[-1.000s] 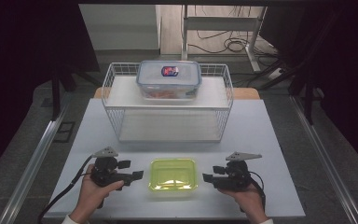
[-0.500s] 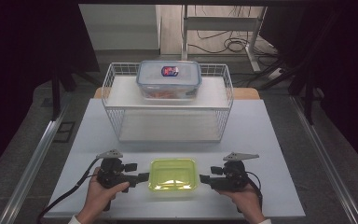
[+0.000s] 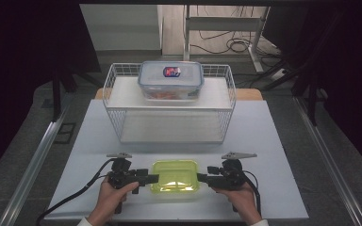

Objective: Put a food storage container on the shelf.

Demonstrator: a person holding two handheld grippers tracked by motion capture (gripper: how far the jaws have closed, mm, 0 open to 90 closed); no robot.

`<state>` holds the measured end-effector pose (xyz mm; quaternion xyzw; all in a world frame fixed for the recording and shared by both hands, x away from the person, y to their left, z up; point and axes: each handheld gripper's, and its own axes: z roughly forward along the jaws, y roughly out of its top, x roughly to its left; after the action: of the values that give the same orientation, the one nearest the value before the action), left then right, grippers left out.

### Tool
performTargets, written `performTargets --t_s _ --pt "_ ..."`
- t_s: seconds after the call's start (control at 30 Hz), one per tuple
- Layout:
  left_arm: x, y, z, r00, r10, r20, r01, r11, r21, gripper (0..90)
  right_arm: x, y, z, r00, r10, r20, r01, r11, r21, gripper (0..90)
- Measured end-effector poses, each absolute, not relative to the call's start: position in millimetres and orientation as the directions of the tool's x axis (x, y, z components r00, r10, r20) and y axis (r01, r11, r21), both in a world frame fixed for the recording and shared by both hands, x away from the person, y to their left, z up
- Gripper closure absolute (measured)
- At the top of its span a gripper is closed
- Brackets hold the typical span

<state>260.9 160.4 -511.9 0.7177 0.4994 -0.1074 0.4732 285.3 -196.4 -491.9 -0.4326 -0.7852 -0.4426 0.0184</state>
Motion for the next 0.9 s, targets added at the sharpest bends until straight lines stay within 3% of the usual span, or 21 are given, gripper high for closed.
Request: performTargets --t_s 0.4,0.9 --pt "271.2 157.0 -524.4 0.443 0.58 -0.683 0.859 -0.058 0.508 41.7 293.3 -185.1 -508.1 -0.604 0.658 0.45 0.731 0.232 0.642 40.4" --pt "271.0 156.9 -526.6 0.447 0.595 -0.668 0.86 -0.08 0.504 61.7 295.1 -186.6 -515.6 -0.564 0.609 0.558 0.78 0.171 0.602 67.1"
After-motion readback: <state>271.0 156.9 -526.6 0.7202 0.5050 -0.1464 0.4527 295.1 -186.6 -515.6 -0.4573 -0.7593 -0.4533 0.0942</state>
